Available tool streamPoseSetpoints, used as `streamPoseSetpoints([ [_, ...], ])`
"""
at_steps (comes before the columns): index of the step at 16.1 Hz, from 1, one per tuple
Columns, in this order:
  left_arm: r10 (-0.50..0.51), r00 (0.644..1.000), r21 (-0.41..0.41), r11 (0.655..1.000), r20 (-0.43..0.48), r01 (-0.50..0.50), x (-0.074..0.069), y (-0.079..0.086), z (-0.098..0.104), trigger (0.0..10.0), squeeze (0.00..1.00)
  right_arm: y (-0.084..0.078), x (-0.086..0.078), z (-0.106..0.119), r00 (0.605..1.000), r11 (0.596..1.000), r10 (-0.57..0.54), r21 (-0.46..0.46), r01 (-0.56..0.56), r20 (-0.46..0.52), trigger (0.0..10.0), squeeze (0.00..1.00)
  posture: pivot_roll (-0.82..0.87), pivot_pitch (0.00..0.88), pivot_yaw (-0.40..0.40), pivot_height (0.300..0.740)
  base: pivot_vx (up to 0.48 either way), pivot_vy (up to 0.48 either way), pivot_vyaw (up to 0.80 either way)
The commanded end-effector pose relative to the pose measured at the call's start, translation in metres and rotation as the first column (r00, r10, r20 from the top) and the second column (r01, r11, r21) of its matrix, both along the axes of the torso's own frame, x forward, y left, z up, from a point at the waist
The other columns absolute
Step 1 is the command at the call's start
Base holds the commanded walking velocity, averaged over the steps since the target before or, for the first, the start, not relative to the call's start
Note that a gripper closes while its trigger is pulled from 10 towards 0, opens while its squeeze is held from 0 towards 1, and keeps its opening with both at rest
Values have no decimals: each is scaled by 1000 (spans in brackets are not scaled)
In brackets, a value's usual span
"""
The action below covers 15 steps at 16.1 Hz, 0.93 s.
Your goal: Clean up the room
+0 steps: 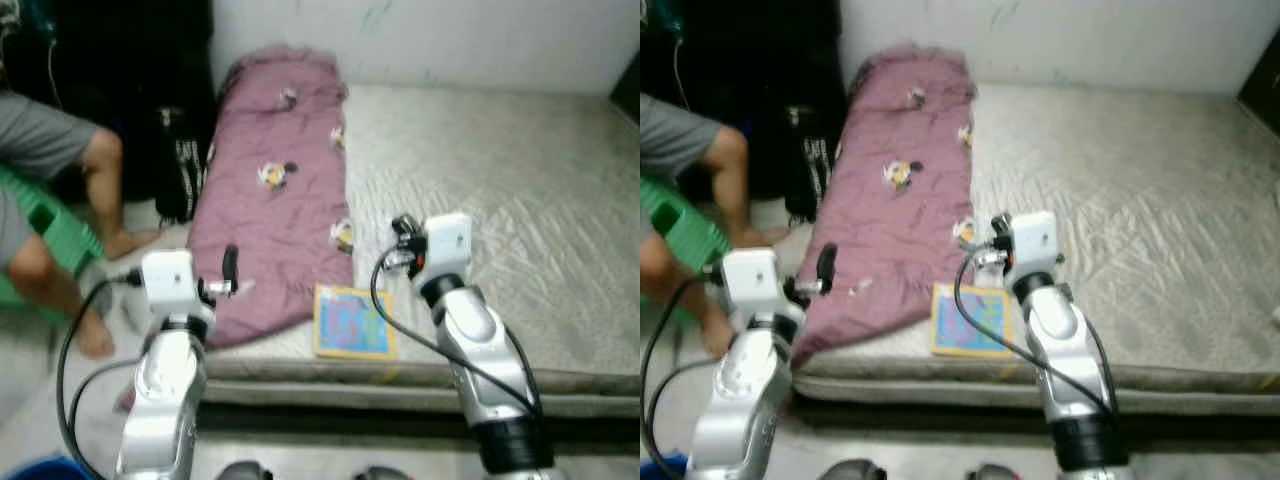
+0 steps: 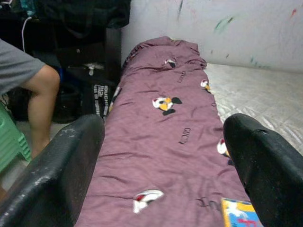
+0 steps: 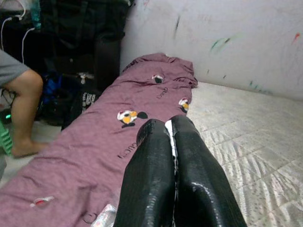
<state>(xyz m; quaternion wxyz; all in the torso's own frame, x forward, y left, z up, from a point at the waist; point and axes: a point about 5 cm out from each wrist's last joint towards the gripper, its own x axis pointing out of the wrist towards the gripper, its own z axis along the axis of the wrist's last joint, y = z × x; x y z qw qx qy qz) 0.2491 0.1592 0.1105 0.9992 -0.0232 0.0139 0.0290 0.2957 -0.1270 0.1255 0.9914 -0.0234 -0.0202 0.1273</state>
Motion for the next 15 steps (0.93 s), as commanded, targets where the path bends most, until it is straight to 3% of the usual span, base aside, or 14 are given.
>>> streamPoseSetpoints([
  [1,25,1000,13,1000,11,-25,2,8,4,10000,0,11,4,11,999,999,33,7,-33,43,10000,0,-21,0,-18,740,0,480,0],
  [7,35,998,35,999,49,-37,2,9,10,10000,0,13,7,16,997,999,43,9,-43,69,10000,0,-26,0,-14,740,0,429,0],
  [15,22,999,21,1000,29,-23,1,6,8,10000,0,14,6,16,996,998,59,-7,-58,71,10000,0,-26,0,-15,740,0,0,766],
])
